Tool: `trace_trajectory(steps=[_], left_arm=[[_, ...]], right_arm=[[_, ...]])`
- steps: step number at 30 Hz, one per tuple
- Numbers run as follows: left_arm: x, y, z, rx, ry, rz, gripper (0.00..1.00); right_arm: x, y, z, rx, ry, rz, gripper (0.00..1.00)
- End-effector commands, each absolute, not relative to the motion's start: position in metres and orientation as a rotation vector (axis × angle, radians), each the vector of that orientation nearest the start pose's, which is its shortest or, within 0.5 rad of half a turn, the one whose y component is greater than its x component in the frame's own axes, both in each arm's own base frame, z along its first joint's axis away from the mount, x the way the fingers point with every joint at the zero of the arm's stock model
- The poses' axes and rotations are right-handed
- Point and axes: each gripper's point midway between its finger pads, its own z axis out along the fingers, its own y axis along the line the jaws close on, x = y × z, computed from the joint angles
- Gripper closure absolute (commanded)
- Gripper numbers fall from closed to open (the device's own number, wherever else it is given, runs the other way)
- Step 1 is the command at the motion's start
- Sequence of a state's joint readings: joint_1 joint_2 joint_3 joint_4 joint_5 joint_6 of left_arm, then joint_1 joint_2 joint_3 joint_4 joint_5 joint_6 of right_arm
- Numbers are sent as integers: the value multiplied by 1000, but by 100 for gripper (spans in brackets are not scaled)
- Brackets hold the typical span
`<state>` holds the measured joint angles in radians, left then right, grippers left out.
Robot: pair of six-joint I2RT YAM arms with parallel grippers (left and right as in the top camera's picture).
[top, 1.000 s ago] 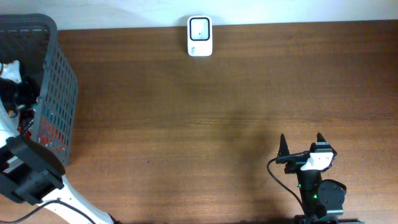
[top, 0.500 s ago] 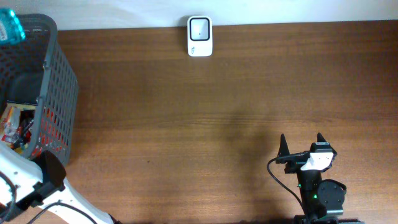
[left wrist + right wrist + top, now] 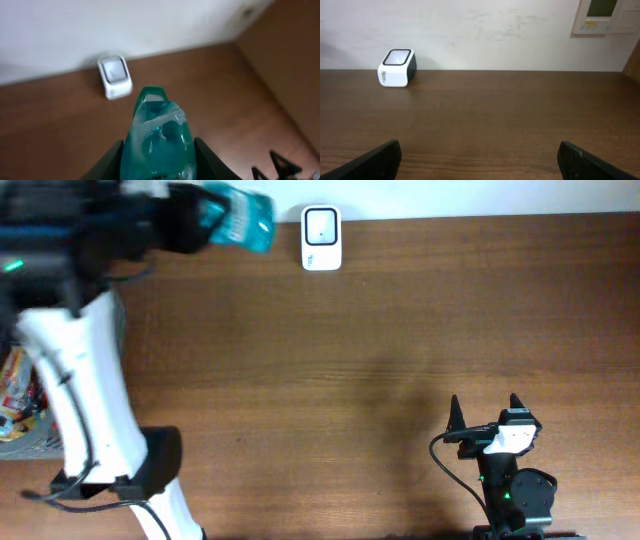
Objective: Scan the item barcode
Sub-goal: 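Carry the Listerine bottle to the table center and release it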
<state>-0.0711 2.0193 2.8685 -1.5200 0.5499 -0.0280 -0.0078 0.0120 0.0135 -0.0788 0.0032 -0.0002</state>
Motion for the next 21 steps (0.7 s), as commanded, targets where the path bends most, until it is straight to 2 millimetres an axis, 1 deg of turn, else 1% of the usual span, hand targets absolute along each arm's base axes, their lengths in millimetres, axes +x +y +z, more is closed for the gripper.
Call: trace_trajectory(steps=[1,3,5,6,8,9,10,11,14,16,18,21], left_arm=[[426,-176,393,444,2282,-613,74],[435,-212,357,516,2323,-577,74],[444,-239,324,563,2340,-520,73],[448,-253,303,587,2349,-480,73],[452,-274,268,623,2351,-425,72],[452,-282,257,637,2347,-411,72],[451,-294,241,656,2341,-387,72],[450,-302,230,671,2335,-377,71],[437,-330,196,738,2323,-396,69],[432,-344,180,766,2308,-409,68],[434,-356,166,779,2287,-421,67],[437,-368,146,796,2286,-427,62]], right_arm=[[246,-5,155,27,1654,-14,1],[246,-5,155,27,1654,-14,2],[246,-5,155,27,1654,-14,2],[246,-5,155,27,1654,-14,2],[246,-5,155,27,1654,-14,2],[246,-5,155,27,1654,-14,1],[246,-5,155,27,1654,-14,2],[246,-5,155,27,1654,-14,1],[246,-5,155,27,1654,-14,2],[246,-5,155,27,1654,-14,2],[246,-5,155,27,1654,-14,2],[246,-5,155,27,1654,-14,2]])
